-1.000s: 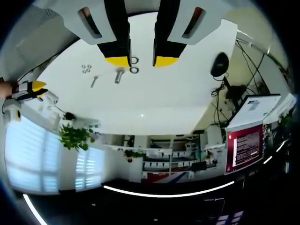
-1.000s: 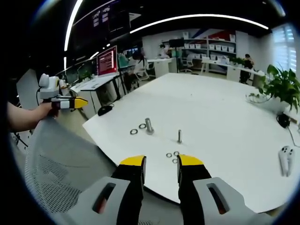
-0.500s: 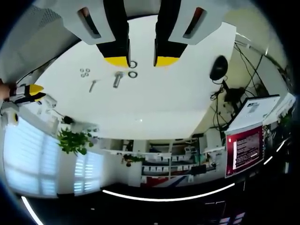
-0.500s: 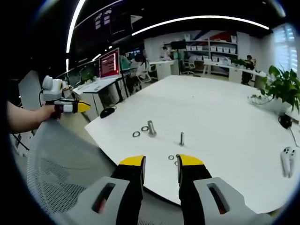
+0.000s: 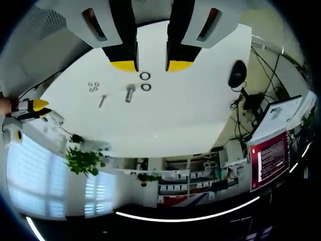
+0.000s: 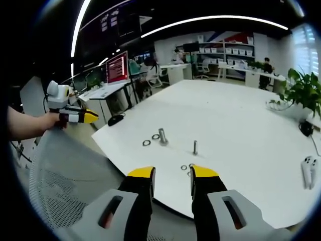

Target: Place the washer onto the threaded stud by aligning its center hole with the stud, sliding it down to the base, and recovering from edge contact or off-axis alignment until the washer reaches the visible bottom stop.

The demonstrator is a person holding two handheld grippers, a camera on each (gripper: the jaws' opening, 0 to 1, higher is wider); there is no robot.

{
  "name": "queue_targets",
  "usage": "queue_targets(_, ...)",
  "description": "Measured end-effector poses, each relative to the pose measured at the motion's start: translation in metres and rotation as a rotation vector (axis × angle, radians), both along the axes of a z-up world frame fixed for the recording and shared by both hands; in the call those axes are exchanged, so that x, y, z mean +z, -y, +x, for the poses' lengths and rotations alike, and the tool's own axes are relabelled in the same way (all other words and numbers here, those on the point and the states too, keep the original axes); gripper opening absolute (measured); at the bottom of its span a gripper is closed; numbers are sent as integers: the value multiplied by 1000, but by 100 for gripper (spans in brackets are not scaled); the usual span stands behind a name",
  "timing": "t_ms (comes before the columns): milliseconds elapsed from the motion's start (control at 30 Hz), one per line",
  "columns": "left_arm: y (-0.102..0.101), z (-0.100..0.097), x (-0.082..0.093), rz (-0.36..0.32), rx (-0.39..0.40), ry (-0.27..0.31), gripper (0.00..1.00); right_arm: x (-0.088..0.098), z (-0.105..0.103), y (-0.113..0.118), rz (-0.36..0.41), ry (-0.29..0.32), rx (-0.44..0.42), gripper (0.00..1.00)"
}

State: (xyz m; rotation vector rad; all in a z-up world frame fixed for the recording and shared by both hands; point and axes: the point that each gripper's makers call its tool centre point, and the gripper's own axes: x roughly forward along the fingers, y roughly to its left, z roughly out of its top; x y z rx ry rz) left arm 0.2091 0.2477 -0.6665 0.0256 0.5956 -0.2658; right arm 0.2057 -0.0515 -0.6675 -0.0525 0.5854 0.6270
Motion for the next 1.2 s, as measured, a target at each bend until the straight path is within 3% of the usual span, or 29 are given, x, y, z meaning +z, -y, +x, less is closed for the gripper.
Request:
queue_targets(100, 0, 0, -1, 0, 0, -15, 19, 2, 1, 1, 6, 6, -5, 30)
queue_targets(300, -1, 1, -9, -8, -10, -113, 20, 1, 2, 3, 8, 3, -15, 30)
queue_targets(500, 20, 12, -11, 3, -79, -171, 23, 1, 3, 4, 10, 4, -22, 30)
queue_targets(700, 42, 27, -30, 5, -136, -242, 26, 1, 4, 6, 6, 3, -37, 30)
queue_targets(867, 50, 42, -49, -6, -133, -283, 28, -1, 4, 7, -5, -5, -38, 30)
queue_targets(1200, 48, 57, -88, -25, -105, -381, 31, -3, 3, 8, -17, -17, -42, 29)
